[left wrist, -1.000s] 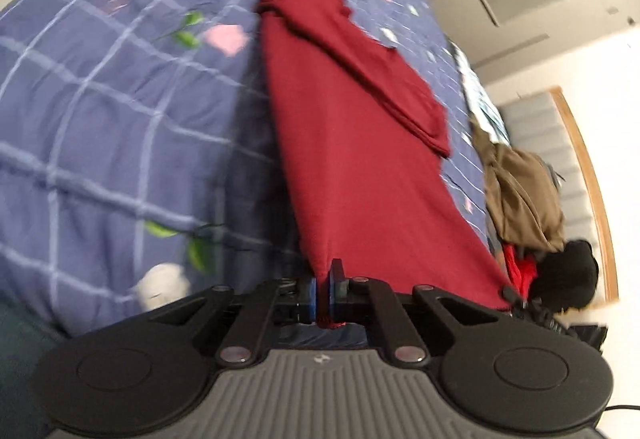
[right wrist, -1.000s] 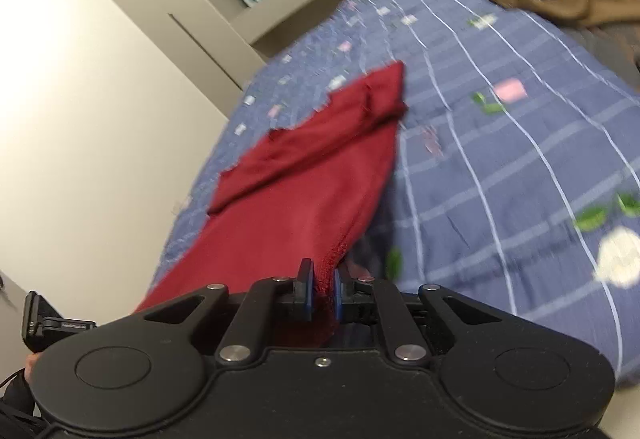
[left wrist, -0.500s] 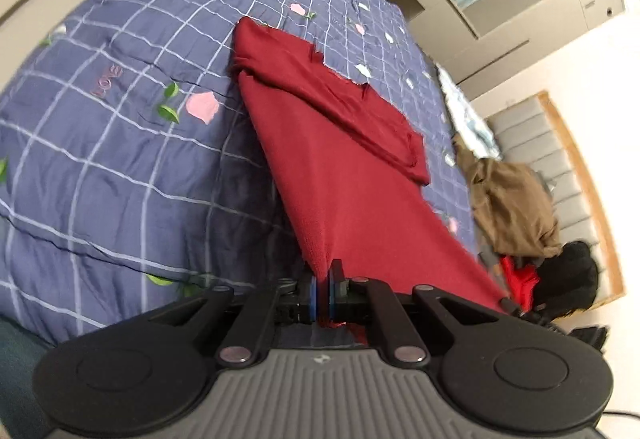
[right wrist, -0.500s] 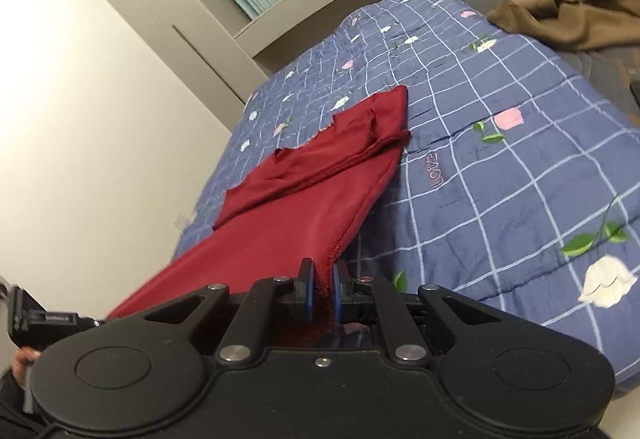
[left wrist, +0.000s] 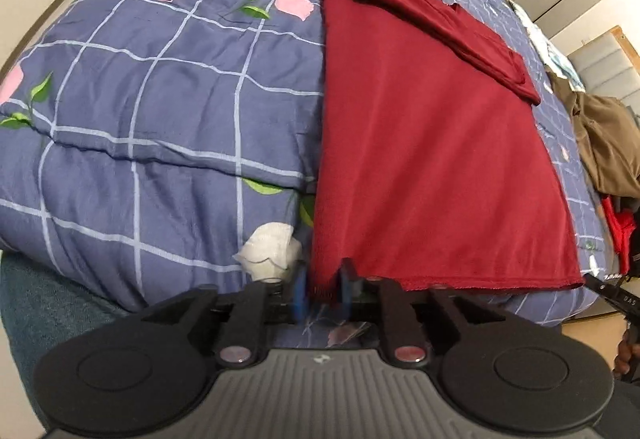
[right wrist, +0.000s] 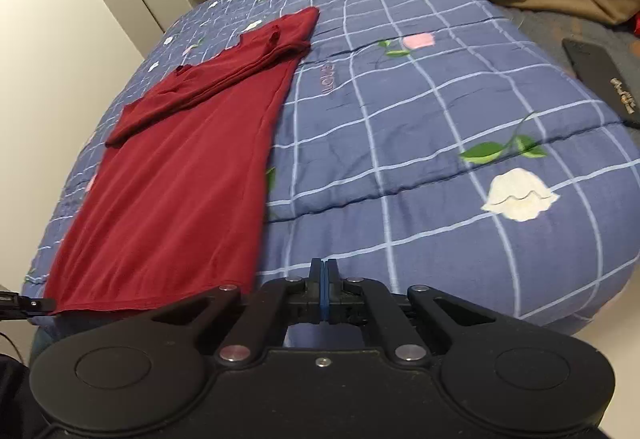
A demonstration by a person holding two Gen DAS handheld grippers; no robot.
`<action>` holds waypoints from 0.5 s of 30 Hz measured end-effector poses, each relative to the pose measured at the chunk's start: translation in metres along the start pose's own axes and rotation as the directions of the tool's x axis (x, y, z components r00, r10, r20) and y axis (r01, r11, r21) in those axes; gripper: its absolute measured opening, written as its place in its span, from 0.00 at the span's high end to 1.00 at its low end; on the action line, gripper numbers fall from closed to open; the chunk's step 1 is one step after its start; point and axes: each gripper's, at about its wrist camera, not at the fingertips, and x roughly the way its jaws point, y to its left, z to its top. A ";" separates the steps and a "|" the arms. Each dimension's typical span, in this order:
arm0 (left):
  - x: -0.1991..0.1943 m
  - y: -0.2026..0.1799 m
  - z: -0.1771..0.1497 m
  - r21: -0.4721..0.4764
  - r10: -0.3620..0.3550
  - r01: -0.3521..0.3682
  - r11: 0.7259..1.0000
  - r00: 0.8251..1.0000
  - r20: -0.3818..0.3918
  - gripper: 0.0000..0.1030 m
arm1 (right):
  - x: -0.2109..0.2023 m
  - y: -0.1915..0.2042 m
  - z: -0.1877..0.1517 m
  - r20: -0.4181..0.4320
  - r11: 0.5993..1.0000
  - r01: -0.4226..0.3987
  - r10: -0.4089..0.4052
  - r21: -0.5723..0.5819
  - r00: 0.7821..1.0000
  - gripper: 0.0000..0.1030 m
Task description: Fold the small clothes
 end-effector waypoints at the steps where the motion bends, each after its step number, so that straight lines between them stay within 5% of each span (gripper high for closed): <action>1: -0.001 -0.001 -0.001 0.014 0.015 -0.015 1.000 1.000 0.004 0.66 | -0.002 0.001 -0.001 0.012 1.000 -0.008 0.008 -0.011 1.000 0.85; 3: -0.001 -0.004 -0.003 0.040 0.020 -0.020 0.999 1.000 -0.001 0.57 | -0.003 0.008 -0.001 0.028 0.999 -0.034 0.035 -0.035 0.999 0.75; 6: -0.008 -0.010 -0.006 0.056 0.028 -0.030 0.998 0.999 0.030 0.21 | -0.001 0.024 0.004 0.044 0.994 -0.075 0.079 -0.084 0.996 0.53; 10: -0.012 -0.014 -0.007 0.048 0.052 -0.056 0.997 0.995 0.082 0.15 | 0.015 0.043 0.011 0.014 0.987 -0.101 0.104 -0.125 0.995 0.44; 11: -0.011 -0.012 -0.007 0.029 0.058 -0.061 0.998 0.995 0.082 0.15 | 0.021 0.046 0.010 -0.005 0.987 -0.098 0.099 -0.127 0.995 0.46; 12: -0.008 -0.011 -0.006 0.018 0.063 -0.064 0.998 0.995 0.076 0.15 | 0.026 0.048 0.009 -0.023 0.986 -0.101 0.099 -0.130 0.995 0.61; 13: -0.006 -0.010 -0.005 0.009 0.070 -0.071 0.997 0.995 0.066 0.15 | 0.029 0.050 0.008 -0.040 0.985 -0.103 0.099 -0.140 0.994 0.92; 15: -0.006 -0.011 -0.005 0.009 0.076 -0.077 0.997 0.995 0.068 0.15 | 0.028 0.053 0.004 -0.039 0.981 -0.084 0.079 -0.173 0.996 0.96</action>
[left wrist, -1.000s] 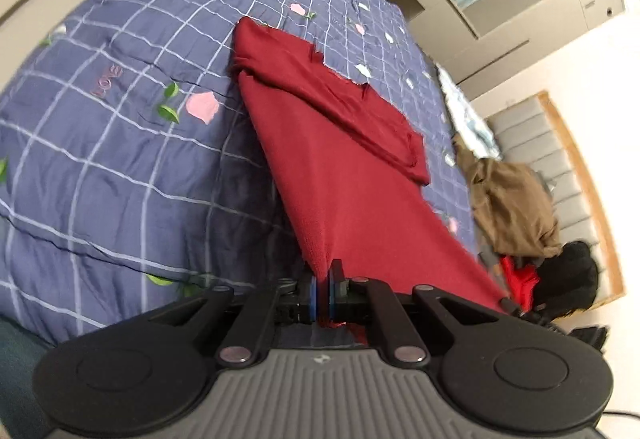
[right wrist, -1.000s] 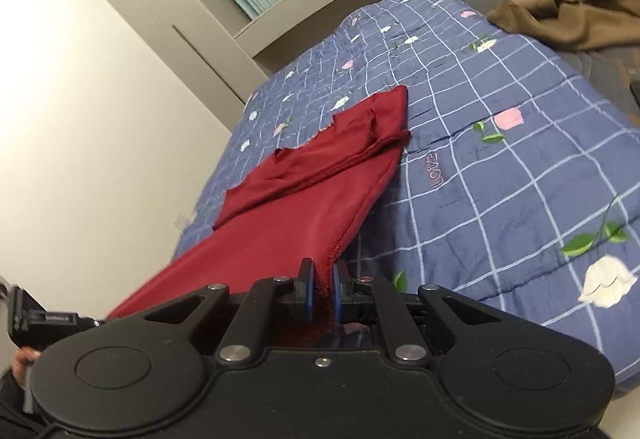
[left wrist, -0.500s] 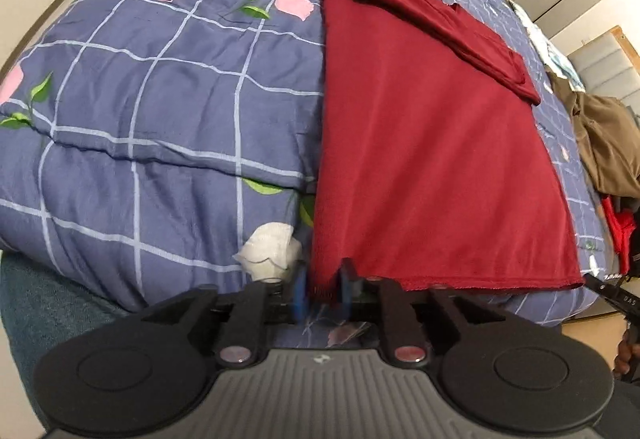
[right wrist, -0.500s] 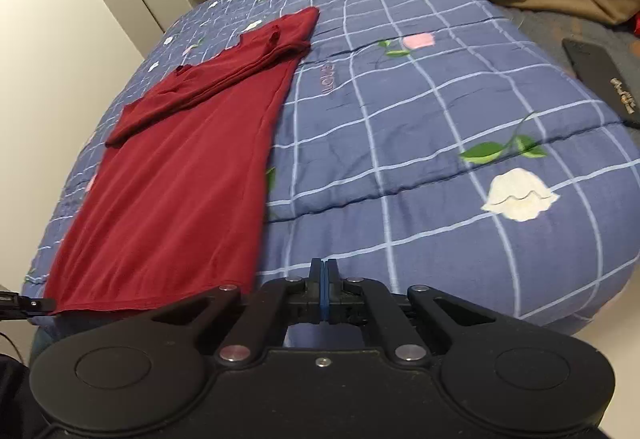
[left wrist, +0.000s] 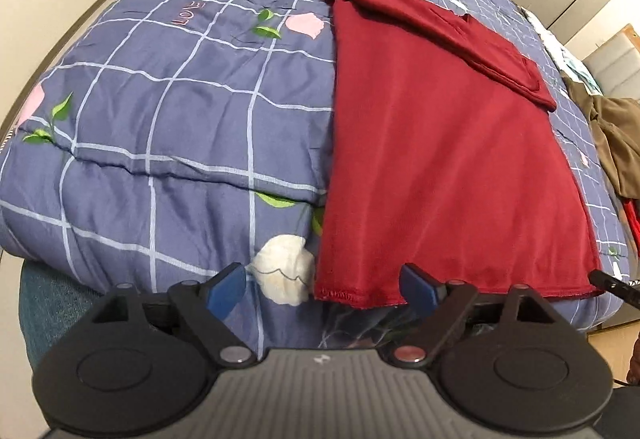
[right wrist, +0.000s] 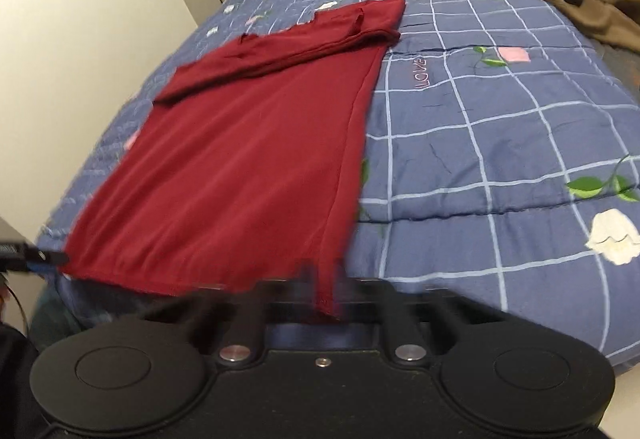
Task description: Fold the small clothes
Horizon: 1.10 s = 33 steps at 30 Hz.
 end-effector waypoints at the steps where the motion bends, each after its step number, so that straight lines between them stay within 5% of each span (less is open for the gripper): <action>1: -0.002 0.000 0.000 0.004 0.001 -0.001 1.000 1.000 0.004 0.15 | -0.004 0.000 0.000 0.013 1.000 0.011 -0.011 -0.009 1.000 0.96; 5: -0.008 0.001 0.000 0.012 0.012 -0.012 1.000 1.000 0.023 0.12 | -0.022 -0.007 0.000 0.065 0.998 0.055 -0.055 -0.001 0.996 0.96; 12: -0.004 0.002 -0.003 0.041 0.082 -0.082 0.996 0.997 0.017 0.12 | -0.001 -0.010 -0.013 0.012 0.995 0.087 -0.087 -0.039 0.996 0.93; 15: -0.016 -0.003 -0.010 0.130 0.087 -0.096 0.987 0.994 0.071 0.09 | -0.010 -0.006 -0.014 0.053 0.992 0.094 -0.090 -0.087 0.995 0.68; 18: -0.028 -0.018 -0.020 0.279 0.092 -0.139 0.950 0.980 0.174 0.02 | -0.024 0.002 -0.020 0.119 0.975 0.115 -0.093 -0.192 0.988 0.44; 23: -0.030 -0.048 -0.032 0.498 0.071 -0.203 0.843 0.960 0.272 0.01 | -0.034 0.023 -0.027 0.186 0.926 0.109 -0.043 -0.361 0.982 0.24; 33: 0.002 -0.079 -0.081 0.764 0.076 -0.377 0.523 0.914 0.399 0.00 | -0.007 0.053 -0.054 0.154 0.767 0.168 -0.091 -0.619 0.984 0.27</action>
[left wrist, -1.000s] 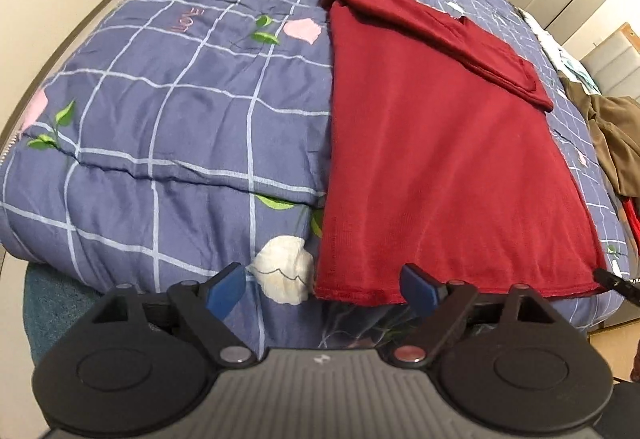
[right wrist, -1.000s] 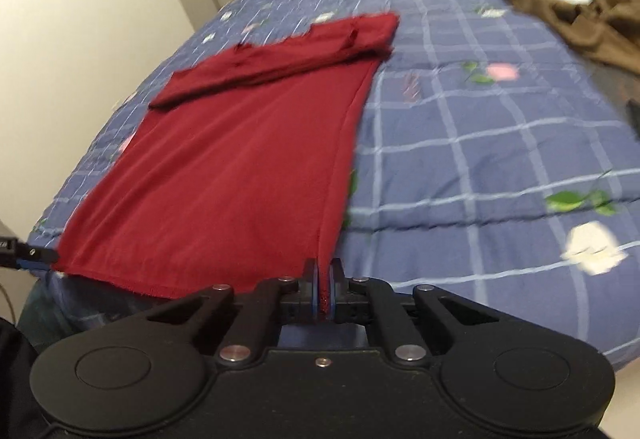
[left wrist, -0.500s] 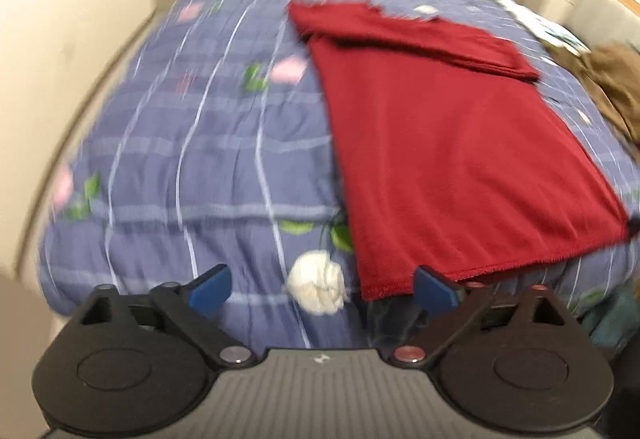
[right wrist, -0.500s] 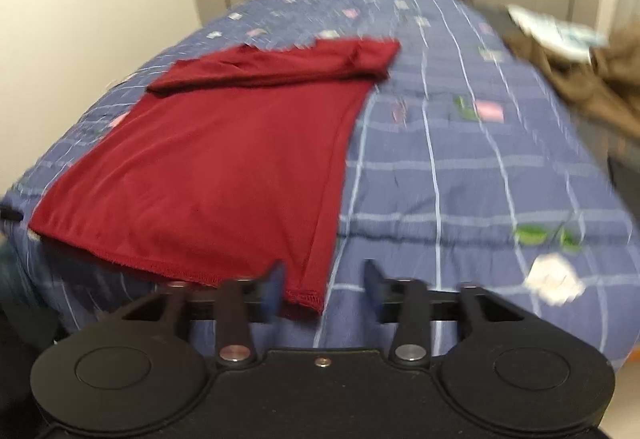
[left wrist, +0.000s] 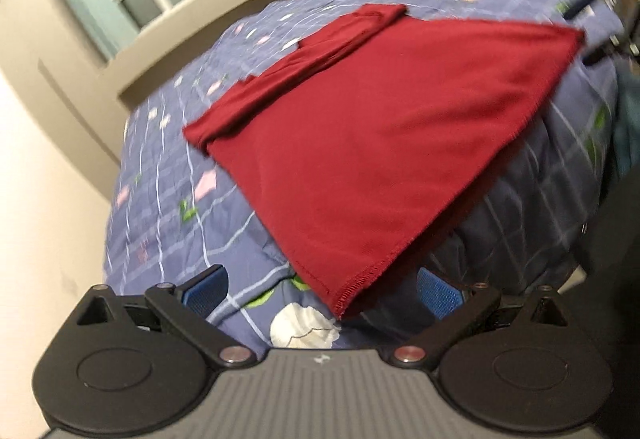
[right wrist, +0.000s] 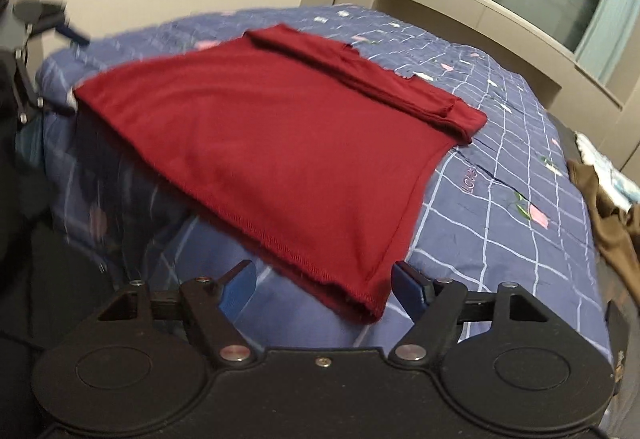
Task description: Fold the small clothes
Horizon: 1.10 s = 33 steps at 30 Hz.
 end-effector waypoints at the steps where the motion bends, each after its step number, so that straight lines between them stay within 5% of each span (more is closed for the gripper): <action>1: 0.000 -0.004 -0.001 0.029 0.005 -0.006 1.000 1.000 0.002 0.00 | 0.002 0.001 -0.002 -0.007 1.000 0.013 -0.013 -0.018 1.000 0.28; 7: 0.012 -0.026 -0.007 0.168 0.060 -0.058 0.984 0.998 -0.004 0.00 | 0.010 0.007 -0.011 -0.017 0.994 0.073 -0.074 -0.080 0.997 0.29; 12: 0.019 -0.042 -0.018 0.320 0.117 -0.119 0.940 0.993 0.026 0.00 | 0.015 0.012 -0.012 0.011 0.985 0.105 -0.105 -0.134 0.994 0.30; 17: 0.022 -0.048 -0.020 0.364 0.131 -0.146 0.920 0.989 0.067 0.06 | 0.018 0.019 -0.009 0.054 0.975 0.120 -0.112 -0.186 0.992 0.40; 33: 0.015 -0.041 -0.020 0.403 0.098 -0.158 0.901 0.981 0.167 0.62 | 0.018 0.041 -0.014 0.132 0.920 0.144 -0.102 -0.364 0.986 0.49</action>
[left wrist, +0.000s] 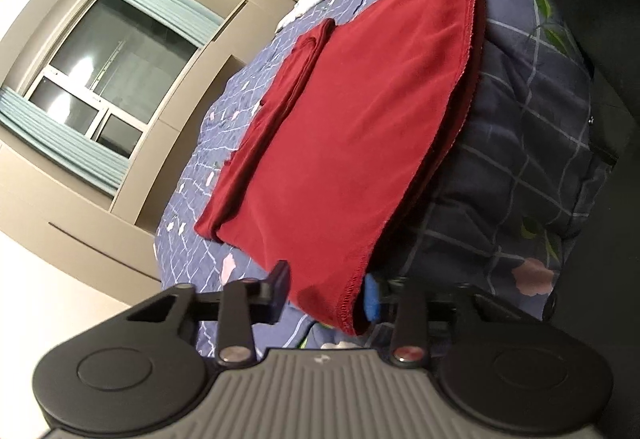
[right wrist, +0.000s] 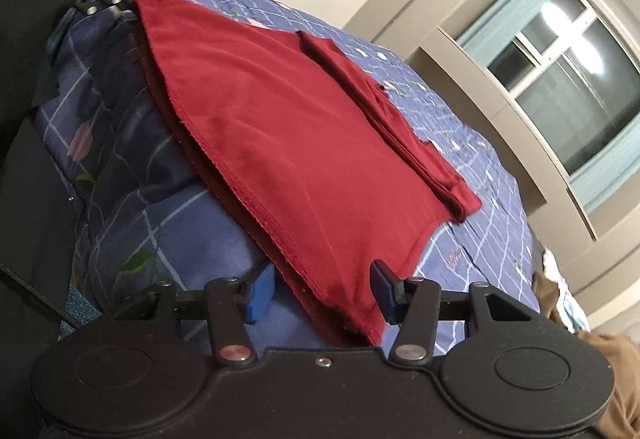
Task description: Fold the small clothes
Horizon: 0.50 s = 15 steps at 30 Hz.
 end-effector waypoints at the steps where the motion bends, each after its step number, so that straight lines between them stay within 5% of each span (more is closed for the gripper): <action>1: 0.000 0.000 0.000 0.001 -0.002 0.002 1.000 1.000 0.001 0.65 | 0.000 0.001 0.001 0.003 1.000 -0.003 0.003 -0.007 1.000 0.54; 2: 0.001 0.001 0.000 0.000 -0.007 0.007 1.000 1.000 0.001 0.67 | 0.001 0.000 0.001 0.002 1.000 -0.013 0.013 -0.009 1.000 0.58; 4: 0.001 0.003 0.000 -0.010 -0.023 0.023 1.000 1.000 0.001 0.81 | 0.001 0.001 0.001 -0.002 0.999 -0.035 0.035 -0.008 0.999 0.85; 9: 0.001 0.009 -0.002 -0.036 -0.049 0.049 0.998 0.999 0.001 0.93 | -0.002 0.000 0.003 -0.006 0.999 -0.041 0.041 0.006 0.999 0.95; 15: -0.001 0.029 0.004 -0.074 -0.061 0.061 0.995 0.998 0.004 0.97 | -0.006 -0.024 0.014 0.015 0.996 -0.027 0.025 0.082 1.000 0.95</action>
